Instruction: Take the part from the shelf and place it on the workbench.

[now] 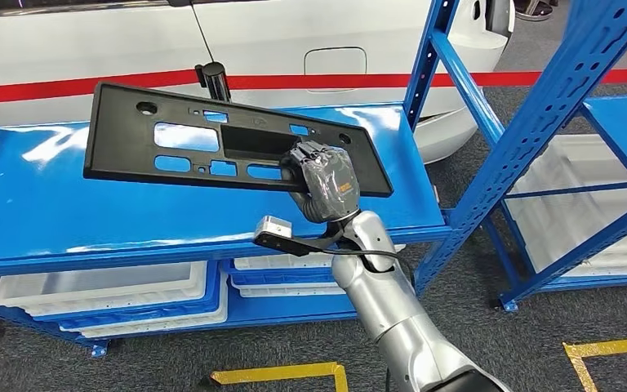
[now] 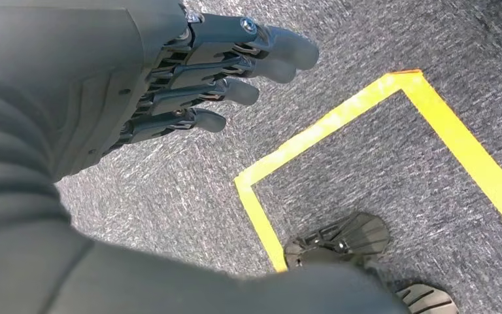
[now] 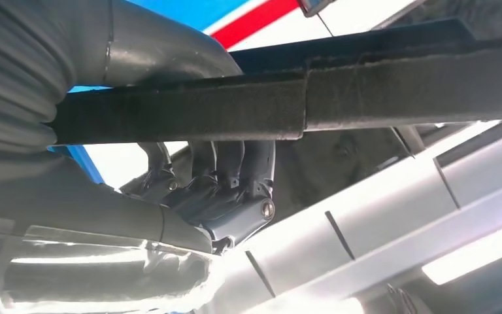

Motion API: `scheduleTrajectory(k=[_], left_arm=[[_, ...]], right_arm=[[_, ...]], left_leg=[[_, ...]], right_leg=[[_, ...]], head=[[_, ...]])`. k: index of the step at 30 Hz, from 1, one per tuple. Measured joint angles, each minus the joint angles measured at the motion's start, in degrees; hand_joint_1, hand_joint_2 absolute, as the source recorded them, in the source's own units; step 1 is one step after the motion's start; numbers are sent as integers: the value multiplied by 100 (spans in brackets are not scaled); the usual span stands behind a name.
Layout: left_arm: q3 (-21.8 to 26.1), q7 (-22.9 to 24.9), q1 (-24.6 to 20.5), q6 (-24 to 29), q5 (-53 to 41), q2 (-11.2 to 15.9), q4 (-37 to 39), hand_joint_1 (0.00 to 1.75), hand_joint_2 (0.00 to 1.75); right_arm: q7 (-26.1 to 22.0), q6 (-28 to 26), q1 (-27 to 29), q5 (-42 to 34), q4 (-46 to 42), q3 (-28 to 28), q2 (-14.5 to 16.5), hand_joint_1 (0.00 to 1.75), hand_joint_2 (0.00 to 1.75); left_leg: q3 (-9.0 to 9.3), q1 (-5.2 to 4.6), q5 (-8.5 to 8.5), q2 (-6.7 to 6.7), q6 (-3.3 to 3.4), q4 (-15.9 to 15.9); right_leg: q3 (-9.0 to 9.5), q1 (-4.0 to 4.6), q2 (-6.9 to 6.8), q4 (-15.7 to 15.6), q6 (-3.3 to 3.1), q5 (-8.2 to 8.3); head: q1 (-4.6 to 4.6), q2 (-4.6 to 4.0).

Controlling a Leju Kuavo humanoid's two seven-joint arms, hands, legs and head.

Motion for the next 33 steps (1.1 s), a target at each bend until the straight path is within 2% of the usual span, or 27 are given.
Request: scheduleTrajectory(k=[6,9,15,21,25,27,30,33], left_arm=[[2,1,3,2,4,0,0,0,175],[7,22,8,39,34,2,0,0,175],[139,57,106,220,239,55,0,0,175],[331,-9,200,367,420,94,0,0,175],[448,-8,231,449,479,118,0,0,175],[504,-3,244,472,516,138,0,0,175],[585,12,250,552,568,160,0,0,175],[645,13,255,583,566,178,0,0,175]], right_arm=[[-1,1,116,-60,-343,141,-108,175,175],[-78,-28,189,-553,-586,246,-249,175,175],[-238,82,518,-1939,-1996,479,-1086,175,175],[-374,1094,1296,-3376,-3763,452,-1986,175,175],[-957,1894,2147,-4473,-4791,164,-2452,175,175],[-1179,2207,2563,-4819,-5280,10,-2640,175,175],[-1269,2645,3124,-5075,-5895,-192,-2868,175,175],[-1305,3060,3656,-5214,-6350,-398,-2968,175,175]], left_leg=[[1,0,0,-4,1,1],[3,0,1,-5,0,1],[-3,-6,-2,-9,3,2],[-1,-8,-16,-11,20,1],[-2,-8,-26,-17,29,0],[-5,-8,-35,-17,33,0],[0,-7,-44,-12,32,-1],[9,-7,-52,-13,31,-1]], right_leg=[[0,0,-2,0,0,0],[-1,0,-3,0,0,0],[-1,-1,-5,-2,0,0],[0,-1,-6,-19,2,-2],[-3,-2,-13,-20,13,-11],[-2,-4,-14,-20,18,-15],[-2,-5,-12,-20,14,-18],[-1,-5,-13,-21,6,-27]], head=[[-1,2],[-2,0],[-1,1],[0,0],[0,0],[-1,0],[-2,1],[-1,0]])
